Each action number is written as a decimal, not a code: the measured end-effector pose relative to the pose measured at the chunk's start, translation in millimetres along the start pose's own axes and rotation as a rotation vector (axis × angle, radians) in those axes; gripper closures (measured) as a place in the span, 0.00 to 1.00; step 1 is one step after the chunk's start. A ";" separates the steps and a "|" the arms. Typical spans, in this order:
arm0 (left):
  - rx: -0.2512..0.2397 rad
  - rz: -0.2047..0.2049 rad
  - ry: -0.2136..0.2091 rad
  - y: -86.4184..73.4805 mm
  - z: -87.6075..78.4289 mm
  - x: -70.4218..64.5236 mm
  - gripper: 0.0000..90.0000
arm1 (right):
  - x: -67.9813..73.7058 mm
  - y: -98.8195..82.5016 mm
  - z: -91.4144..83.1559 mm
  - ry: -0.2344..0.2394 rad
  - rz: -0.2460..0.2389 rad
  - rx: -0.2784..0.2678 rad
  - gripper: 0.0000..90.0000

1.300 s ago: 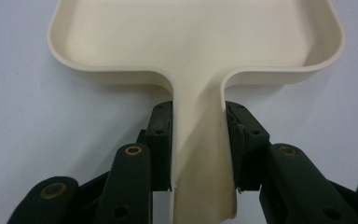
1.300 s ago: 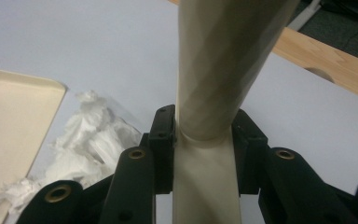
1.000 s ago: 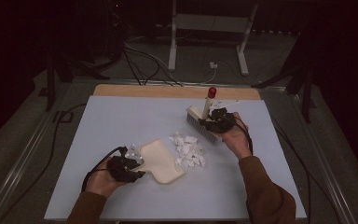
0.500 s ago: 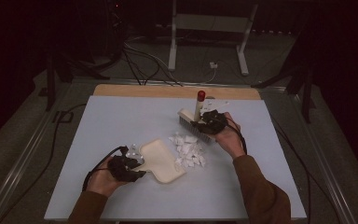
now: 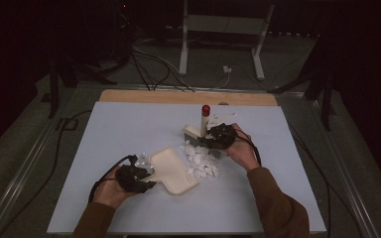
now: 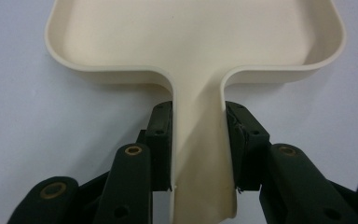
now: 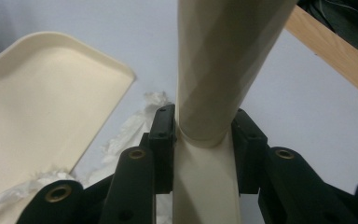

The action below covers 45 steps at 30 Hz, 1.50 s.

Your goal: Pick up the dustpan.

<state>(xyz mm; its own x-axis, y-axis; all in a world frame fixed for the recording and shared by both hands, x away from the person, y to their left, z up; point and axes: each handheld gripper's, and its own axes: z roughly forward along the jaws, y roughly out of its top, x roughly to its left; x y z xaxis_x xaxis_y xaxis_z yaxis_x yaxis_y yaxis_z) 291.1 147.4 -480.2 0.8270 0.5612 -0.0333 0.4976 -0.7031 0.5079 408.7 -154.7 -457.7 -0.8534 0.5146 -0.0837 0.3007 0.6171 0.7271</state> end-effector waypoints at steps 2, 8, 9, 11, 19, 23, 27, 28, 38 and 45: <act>0.000 0.000 -0.001 0.3 0.3 0.0 0.74 | 2.2 0.0 0.3 0.013 -0.011 0.000 0.75; 0.000 0.001 -0.005 0.9 0.7 0.2 0.74 | 5.4 0.3 0.6 0.039 -0.035 0.000 0.75; 0.001 0.002 -0.005 1.0 0.7 0.4 0.74 | 5.9 0.3 0.6 0.041 -0.036 0.000 0.75; -0.001 0.002 -0.006 1.2 0.9 0.4 0.74 | 6.5 0.4 0.6 0.047 -0.039 0.000 0.75; 0.000 0.005 -0.011 2.5 2.9 0.3 0.74 | 9.1 0.7 0.2 0.062 -0.053 -0.001 0.75; 0.001 0.009 -0.014 3.6 3.7 -0.1 0.74 | 10.3 0.7 -0.6 0.069 -0.060 0.000 0.75; -0.001 0.011 -0.016 4.2 4.6 -0.4 0.74 | 11.5 0.7 -1.2 0.077 -0.072 -0.001 0.75; 0.000 0.011 -0.016 4.3 4.7 -0.5 0.74 | 11.6 0.8 -1.1 0.080 -0.078 -0.004 0.75; 0.001 0.019 -0.025 5.9 5.7 -1.1 0.74 | 16.9 1.6 -2.6 0.106 -0.105 -0.007 0.75; 0.001 0.025 -0.026 6.9 7.0 -2.6 0.74 | 18.1 1.7 -2.8 0.124 -0.108 -0.007 0.75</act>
<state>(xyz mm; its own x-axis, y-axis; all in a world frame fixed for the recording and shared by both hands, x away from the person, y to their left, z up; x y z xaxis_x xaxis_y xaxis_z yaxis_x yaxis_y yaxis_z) 294.2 138.0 -482.7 0.8457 0.5320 -0.0425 0.4769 -0.7174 0.5078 392.6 -146.0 -456.1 -0.9267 0.3678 -0.0770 0.2020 0.6603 0.7233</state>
